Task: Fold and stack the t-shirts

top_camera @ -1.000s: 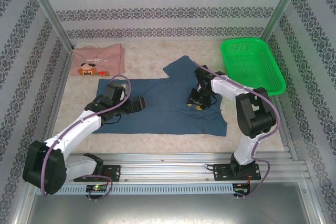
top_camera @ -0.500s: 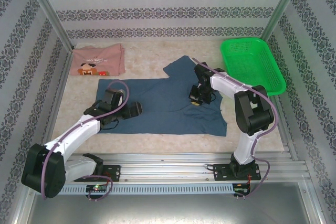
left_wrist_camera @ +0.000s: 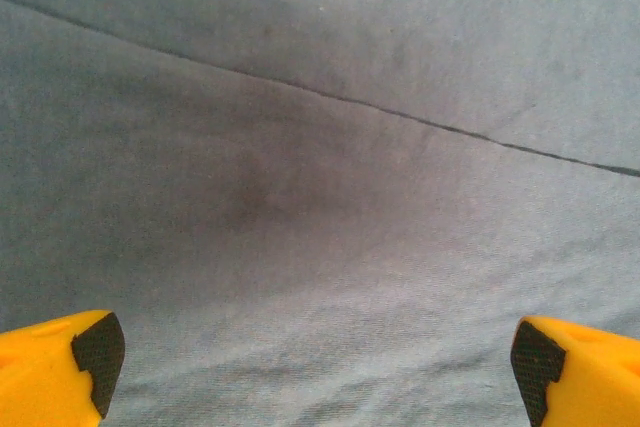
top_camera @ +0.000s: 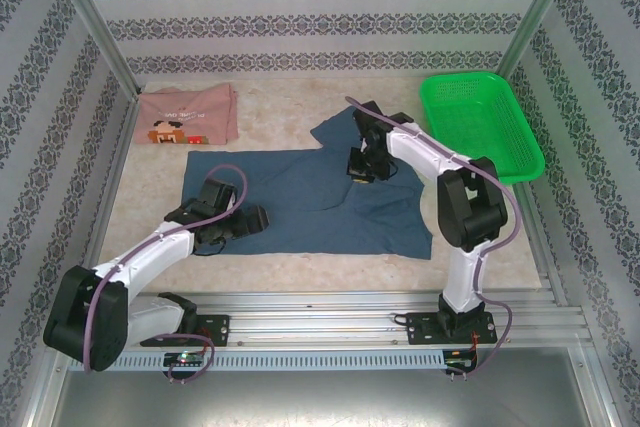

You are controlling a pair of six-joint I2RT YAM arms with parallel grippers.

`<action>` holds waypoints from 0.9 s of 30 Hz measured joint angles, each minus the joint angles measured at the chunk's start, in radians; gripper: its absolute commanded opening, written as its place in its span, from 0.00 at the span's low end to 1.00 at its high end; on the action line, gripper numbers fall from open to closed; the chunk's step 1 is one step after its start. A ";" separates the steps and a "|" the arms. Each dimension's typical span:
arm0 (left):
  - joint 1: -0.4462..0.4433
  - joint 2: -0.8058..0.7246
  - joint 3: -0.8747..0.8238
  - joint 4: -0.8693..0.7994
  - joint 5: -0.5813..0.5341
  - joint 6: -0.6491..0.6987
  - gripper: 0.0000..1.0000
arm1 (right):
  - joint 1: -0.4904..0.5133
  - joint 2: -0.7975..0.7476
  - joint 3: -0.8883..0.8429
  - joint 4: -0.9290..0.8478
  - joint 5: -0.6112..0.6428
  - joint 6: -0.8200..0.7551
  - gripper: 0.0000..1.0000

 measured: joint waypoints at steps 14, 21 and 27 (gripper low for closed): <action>0.000 0.017 0.000 -0.079 -0.075 -0.045 1.00 | 0.026 0.176 0.154 -0.055 0.011 -0.093 0.07; 0.004 -0.006 0.000 -0.094 -0.090 -0.051 1.00 | 0.045 0.253 0.233 -0.053 0.000 -0.134 0.24; 0.008 -0.013 0.003 -0.114 -0.097 -0.052 1.00 | 0.050 0.270 0.254 -0.036 -0.002 -0.140 0.43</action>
